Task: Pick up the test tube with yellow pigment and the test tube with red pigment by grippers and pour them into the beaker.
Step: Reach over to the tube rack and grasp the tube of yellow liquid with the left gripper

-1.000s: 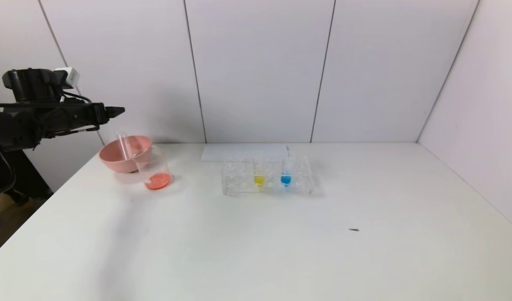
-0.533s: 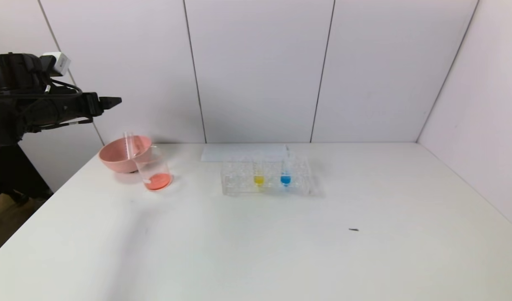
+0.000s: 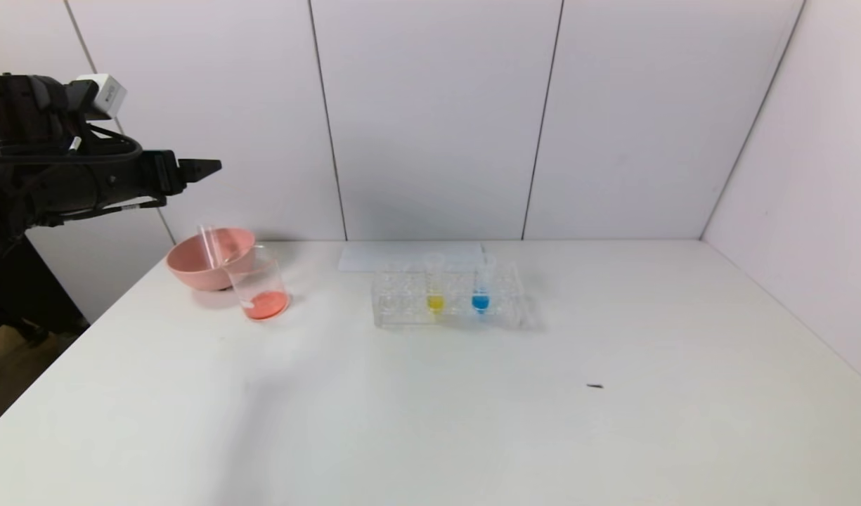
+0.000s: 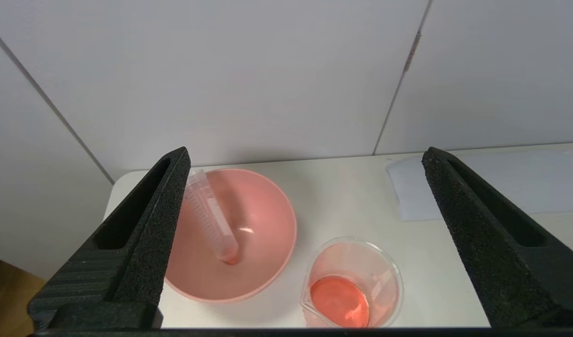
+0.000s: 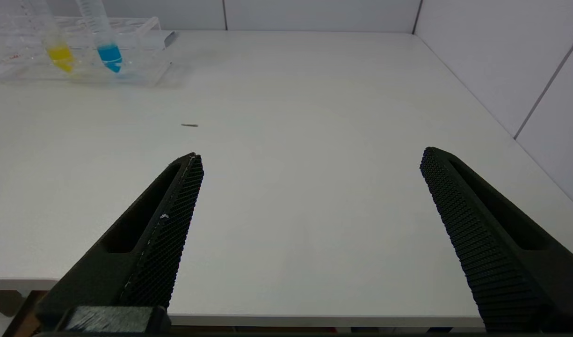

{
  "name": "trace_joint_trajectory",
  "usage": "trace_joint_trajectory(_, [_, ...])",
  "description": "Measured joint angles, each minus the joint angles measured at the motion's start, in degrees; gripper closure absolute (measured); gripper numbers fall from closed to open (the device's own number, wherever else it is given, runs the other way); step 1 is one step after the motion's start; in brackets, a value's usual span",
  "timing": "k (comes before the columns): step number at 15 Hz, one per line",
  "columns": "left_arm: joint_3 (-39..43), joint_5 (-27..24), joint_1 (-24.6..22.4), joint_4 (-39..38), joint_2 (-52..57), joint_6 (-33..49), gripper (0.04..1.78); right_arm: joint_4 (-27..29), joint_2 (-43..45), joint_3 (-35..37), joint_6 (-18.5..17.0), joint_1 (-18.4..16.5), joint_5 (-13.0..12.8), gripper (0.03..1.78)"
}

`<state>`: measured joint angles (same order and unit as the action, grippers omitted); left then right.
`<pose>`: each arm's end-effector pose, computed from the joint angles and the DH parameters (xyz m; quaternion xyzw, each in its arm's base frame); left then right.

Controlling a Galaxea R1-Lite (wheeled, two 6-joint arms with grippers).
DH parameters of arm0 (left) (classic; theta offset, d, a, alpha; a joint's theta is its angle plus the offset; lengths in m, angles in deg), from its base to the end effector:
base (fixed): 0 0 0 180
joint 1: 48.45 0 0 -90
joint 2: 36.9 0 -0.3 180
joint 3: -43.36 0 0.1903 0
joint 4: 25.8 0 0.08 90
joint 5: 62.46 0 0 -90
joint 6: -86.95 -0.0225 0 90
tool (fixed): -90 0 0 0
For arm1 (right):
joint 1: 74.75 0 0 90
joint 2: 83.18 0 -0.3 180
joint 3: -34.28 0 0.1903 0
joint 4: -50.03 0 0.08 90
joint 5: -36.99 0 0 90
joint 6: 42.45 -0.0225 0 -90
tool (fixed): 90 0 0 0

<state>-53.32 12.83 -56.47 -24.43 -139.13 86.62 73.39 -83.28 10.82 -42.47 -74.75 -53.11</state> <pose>0.3513 0.0437 0.2625 -0.0090 0.0590 -0.0584 0.9965 -0.0228 0.0000 0.0760 0.0002 0.0000 -0.0009 1.0000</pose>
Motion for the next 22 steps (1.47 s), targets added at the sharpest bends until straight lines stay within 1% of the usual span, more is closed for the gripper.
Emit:
trace_joint_trajectory(11, [9.01,0.06,8.64,0.02,7.52,0.09,0.09,0.00,0.00,0.00,-0.02,0.00,0.00,0.11])
trace_joint_trajectory(14, [11.87,0.17,11.70,-0.16,9.03,-0.27,0.09,0.00,0.00,0.00,0.00,0.00,0.00,0.11])
trace_joint_trajectory(16, [14.25,0.22,13.34,-2.15,10.08,-0.49,0.09,0.00,0.00,0.00,0.00,0.00,0.00,0.11])
trace_joint_trajectory(20, [19.18,-0.16,15.51,-9.09,11.46,-1.84,0.09,0.00,0.00,0.00,0.00,0.00,0.00,0.11])
trace_joint_trajectory(22, [21.11,-0.24,16.99,-9.42,12.09,-3.47,0.09,0.00,0.00,0.00,0.00,0.00,0.00,0.11])
